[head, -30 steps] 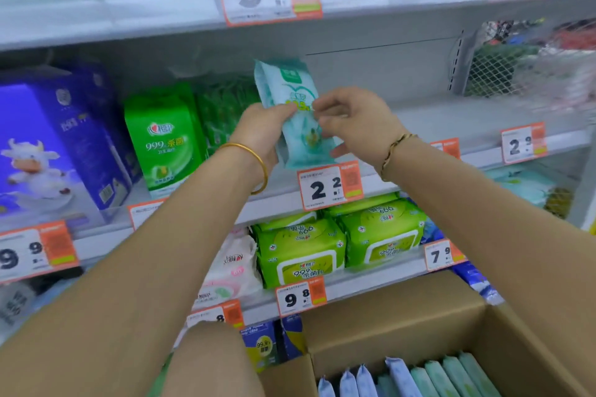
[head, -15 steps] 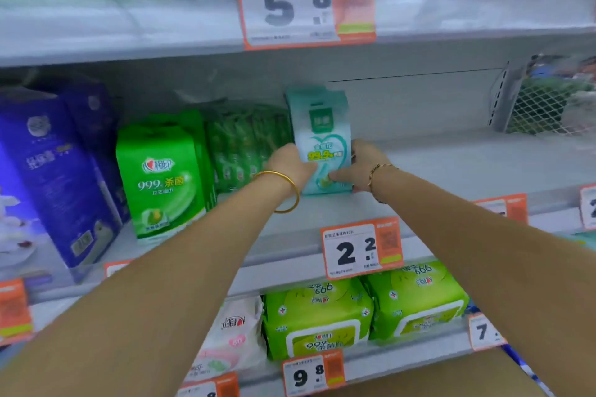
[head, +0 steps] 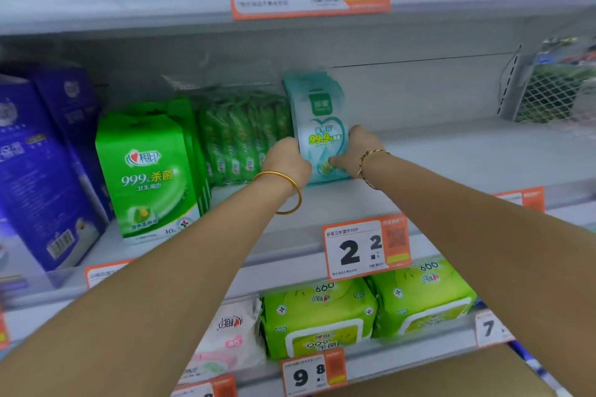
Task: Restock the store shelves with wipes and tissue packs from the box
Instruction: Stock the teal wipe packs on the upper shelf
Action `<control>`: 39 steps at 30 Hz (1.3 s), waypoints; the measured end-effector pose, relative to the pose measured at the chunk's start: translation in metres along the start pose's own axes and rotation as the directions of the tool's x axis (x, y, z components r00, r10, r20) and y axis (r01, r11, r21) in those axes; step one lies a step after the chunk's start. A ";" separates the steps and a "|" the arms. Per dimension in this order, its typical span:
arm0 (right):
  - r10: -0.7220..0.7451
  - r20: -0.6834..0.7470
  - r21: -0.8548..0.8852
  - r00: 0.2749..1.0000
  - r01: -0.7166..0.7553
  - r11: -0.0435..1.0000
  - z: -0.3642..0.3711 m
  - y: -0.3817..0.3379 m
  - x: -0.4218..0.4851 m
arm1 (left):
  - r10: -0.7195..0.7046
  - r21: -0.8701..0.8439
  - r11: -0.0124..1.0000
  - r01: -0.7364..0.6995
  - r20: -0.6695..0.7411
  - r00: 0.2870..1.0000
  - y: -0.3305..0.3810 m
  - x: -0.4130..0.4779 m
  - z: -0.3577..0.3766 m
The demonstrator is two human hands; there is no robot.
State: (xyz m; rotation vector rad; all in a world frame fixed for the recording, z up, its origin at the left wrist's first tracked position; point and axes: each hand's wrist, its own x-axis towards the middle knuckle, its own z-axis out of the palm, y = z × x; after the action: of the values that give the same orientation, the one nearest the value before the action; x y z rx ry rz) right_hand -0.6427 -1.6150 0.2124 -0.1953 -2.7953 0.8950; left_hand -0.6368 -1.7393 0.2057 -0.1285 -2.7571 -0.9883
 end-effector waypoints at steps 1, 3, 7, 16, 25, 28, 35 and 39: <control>0.003 0.006 -0.012 1.000 -0.003 1.000 0.000 0.000 0.000 | -0.005 -0.003 1.000 0.005 0.005 1.000 -0.001 -0.001 -0.001; 0.008 0.024 -0.033 1.000 -0.007 0.999 -0.002 -0.003 -0.003 | -0.038 -0.009 0.999 0.038 0.020 0.999 0.001 -0.006 -0.004; -0.045 -0.015 -0.004 0.999 0.045 0.999 -0.023 -0.005 -0.030 | 0.001 -0.113 0.994 -0.008 -0.057 0.998 0.013 -0.035 -0.017; -0.280 0.027 0.335 0.960 0.255 0.907 -0.048 0.083 -0.227 | 0.288 -0.608 0.794 -0.001 0.375 0.881 0.001 -0.228 0.034; 0.324 0.767 -0.243 0.553 -0.218 0.945 0.113 0.255 -0.289 | -0.021 0.093 0.991 -0.091 0.803 0.596 -0.062 -0.269 0.150; 0.378 0.802 -0.365 0.462 -0.121 0.923 0.161 0.272 -0.306 | 0.008 0.089 0.986 -0.140 0.821 0.571 -0.063 -0.272 0.162; 0.359 0.805 -0.419 0.472 0.024 0.908 0.208 0.278 -0.330 | 0.053 0.056 0.980 -0.189 0.850 0.524 -0.067 -0.267 0.172; 0.365 0.841 -0.322 0.400 -0.174 0.931 0.195 0.277 -0.319 | 0.027 0.084 0.980 -0.180 0.841 0.540 -0.069 -0.268 0.169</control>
State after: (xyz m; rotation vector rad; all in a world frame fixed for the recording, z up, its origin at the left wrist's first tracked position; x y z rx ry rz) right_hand -0.3594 -1.5592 -0.1527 -0.2742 -3.9788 1.0054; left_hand -0.4143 -1.6879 -0.0251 -0.9890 -3.6023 -0.7709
